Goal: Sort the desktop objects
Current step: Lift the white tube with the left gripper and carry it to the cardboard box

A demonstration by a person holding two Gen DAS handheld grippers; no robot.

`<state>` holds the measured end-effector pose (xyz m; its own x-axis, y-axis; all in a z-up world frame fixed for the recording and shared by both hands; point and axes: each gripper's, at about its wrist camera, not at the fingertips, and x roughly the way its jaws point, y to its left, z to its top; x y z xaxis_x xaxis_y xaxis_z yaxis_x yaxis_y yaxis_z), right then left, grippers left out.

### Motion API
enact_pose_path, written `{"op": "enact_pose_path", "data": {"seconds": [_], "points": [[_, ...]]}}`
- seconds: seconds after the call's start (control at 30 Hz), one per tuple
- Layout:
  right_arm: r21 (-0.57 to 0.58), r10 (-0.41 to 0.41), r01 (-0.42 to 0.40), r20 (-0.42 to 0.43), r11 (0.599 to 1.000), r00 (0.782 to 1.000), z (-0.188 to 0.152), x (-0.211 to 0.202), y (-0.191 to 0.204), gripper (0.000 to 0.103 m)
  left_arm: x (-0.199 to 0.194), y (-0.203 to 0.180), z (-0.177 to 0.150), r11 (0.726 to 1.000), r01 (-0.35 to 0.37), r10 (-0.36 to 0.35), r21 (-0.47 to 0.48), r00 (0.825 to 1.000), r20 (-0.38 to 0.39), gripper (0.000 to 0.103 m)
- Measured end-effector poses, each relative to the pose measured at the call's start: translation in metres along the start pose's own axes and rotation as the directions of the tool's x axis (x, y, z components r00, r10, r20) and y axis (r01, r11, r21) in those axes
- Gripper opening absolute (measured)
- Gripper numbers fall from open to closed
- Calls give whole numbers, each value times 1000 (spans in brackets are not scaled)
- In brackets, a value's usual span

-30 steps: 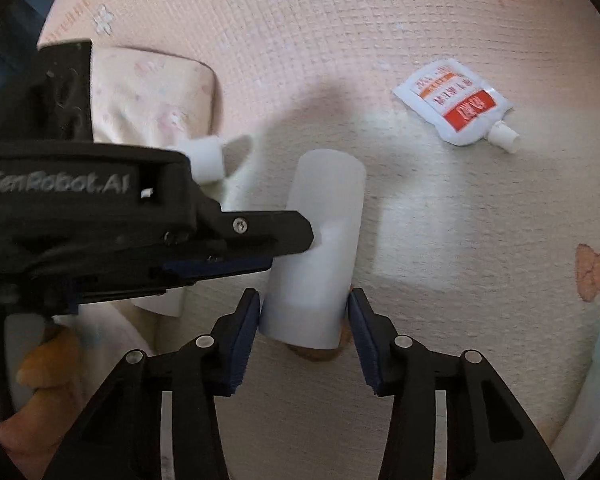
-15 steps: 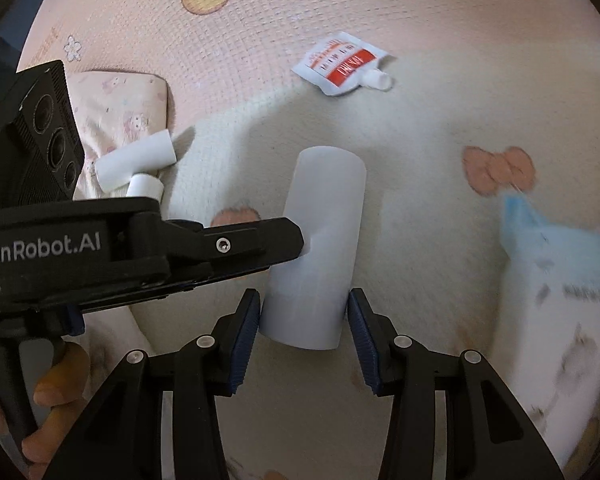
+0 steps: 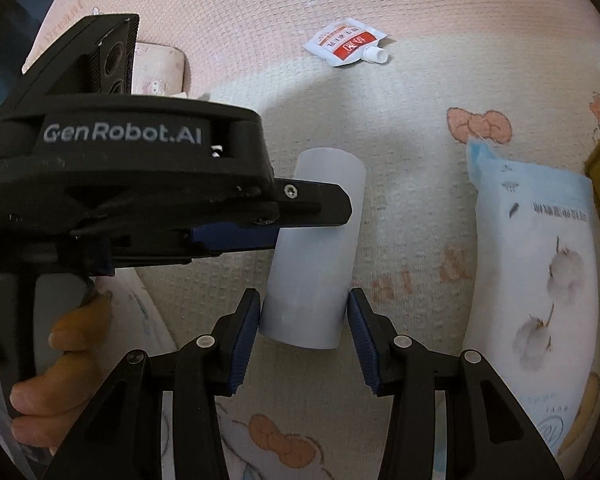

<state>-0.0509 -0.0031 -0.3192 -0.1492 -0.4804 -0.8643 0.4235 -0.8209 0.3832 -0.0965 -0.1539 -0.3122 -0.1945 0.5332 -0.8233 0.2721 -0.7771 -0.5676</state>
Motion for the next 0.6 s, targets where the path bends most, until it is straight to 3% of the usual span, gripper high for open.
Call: {"op": "enact_pose_path", "data": {"seconds": [0.23, 0.47, 0.6], "points": [[-26, -9, 10, 15, 1000, 1000, -12, -10, 5, 43, -9, -2, -15, 1000, 15, -16, 16, 999, 37, 46], [-88, -40, 49, 96, 995, 995, -20, -46, 14, 43, -39, -39, -41, 982, 5, -38, 189, 985, 170, 46], [-129, -54, 77, 172, 989, 984, -24, -80, 18, 42, -63, -68, -57, 962, 6, -78, 273, 965, 252, 46]]}}
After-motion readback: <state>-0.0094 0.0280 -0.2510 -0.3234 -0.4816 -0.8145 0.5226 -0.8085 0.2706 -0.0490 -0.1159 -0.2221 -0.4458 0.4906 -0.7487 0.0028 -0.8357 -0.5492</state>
